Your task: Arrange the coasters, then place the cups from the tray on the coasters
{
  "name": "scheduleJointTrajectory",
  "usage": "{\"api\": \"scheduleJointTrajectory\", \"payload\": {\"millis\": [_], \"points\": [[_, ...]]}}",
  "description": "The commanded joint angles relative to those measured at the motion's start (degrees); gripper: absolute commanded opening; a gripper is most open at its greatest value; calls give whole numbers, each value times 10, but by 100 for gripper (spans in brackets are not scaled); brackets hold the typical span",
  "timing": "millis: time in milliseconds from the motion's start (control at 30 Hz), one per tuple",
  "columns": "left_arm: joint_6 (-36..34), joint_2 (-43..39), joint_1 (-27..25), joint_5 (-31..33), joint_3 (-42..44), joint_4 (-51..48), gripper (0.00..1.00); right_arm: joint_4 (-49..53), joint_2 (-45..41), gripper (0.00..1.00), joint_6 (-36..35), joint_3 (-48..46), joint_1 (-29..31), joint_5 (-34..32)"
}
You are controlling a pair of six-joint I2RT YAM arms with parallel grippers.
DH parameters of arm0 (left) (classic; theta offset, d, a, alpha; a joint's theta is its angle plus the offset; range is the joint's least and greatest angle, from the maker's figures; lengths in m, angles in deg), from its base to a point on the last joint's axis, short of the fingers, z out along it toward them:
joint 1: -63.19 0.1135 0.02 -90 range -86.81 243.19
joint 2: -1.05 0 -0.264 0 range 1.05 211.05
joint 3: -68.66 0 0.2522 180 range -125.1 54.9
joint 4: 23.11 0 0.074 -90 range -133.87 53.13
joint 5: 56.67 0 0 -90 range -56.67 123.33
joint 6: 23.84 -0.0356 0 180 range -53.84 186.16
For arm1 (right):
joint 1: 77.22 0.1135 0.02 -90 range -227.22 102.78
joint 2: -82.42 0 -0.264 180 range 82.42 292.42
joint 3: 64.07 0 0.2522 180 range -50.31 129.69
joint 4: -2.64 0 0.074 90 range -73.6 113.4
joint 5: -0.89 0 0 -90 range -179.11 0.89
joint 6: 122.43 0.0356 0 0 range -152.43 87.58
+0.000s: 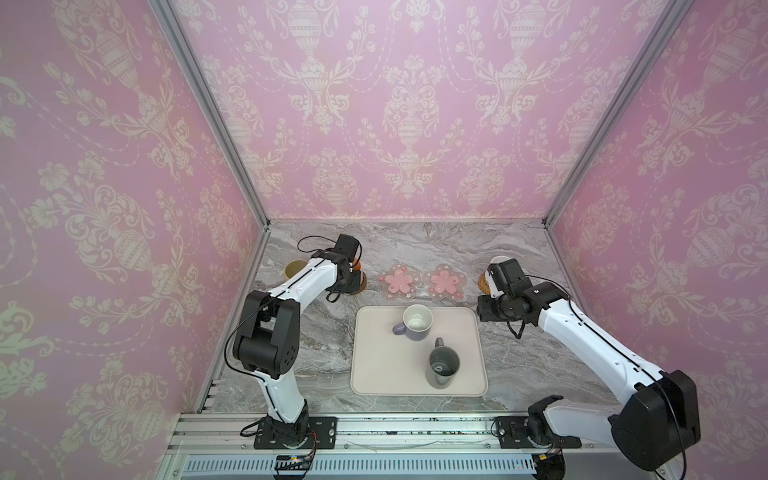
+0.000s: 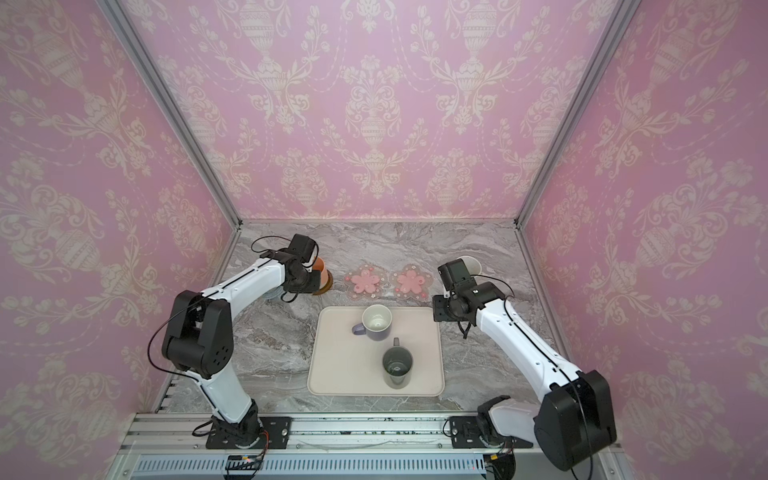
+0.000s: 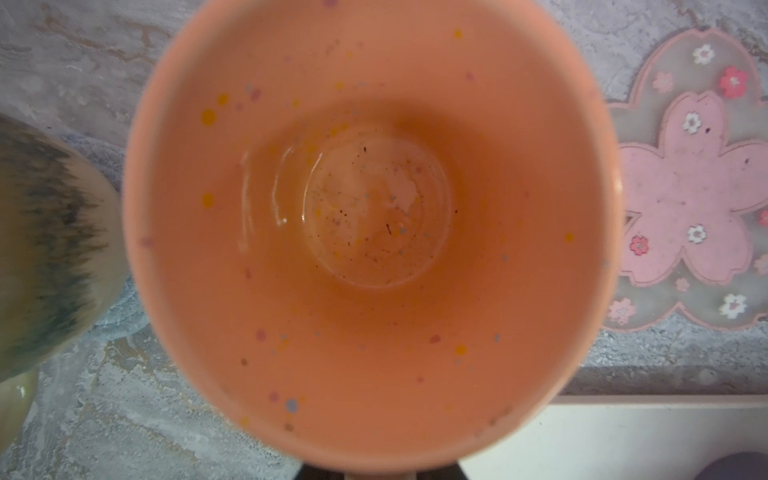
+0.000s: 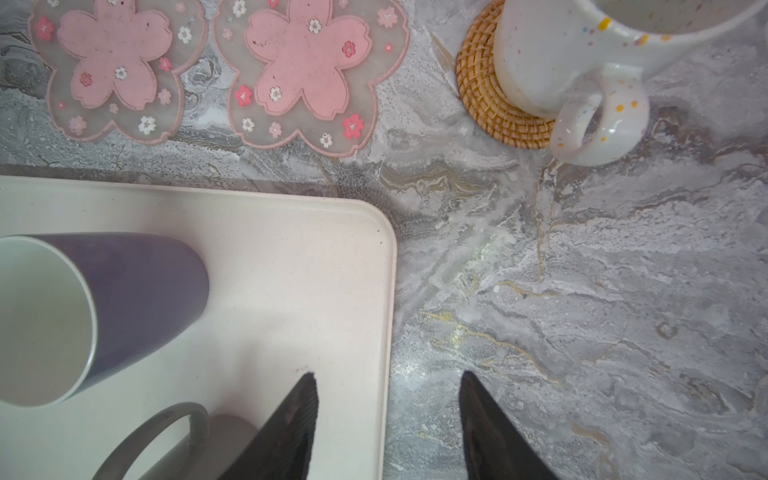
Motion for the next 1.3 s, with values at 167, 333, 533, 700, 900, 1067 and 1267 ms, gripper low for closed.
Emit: {"api": "scheduleJointTrajectory", "payload": {"millis": [167,333,533,700,900,1067,1267], "points": [[17,-10,4,-9,15,6,0,8,-14,57,12,-1,3,4],[12,-4,4,-12,7,-13,0,5,-14,57,14,1,4,8],[7,0,4,-22,-9,-43,0,4,-15,57,15,0,4,10],[3,-2,3,-31,-13,-60,1,-2,-11,57,17,-1,4,15],[-1,0,4,-29,-15,-62,0,-7,-8,57,21,0,4,22],[0,7,3,-27,-18,-58,1,-5,-9,57,21,-3,4,20],[4,15,3,-7,-30,-68,5,-3,-9,57,21,-3,4,17]]}}
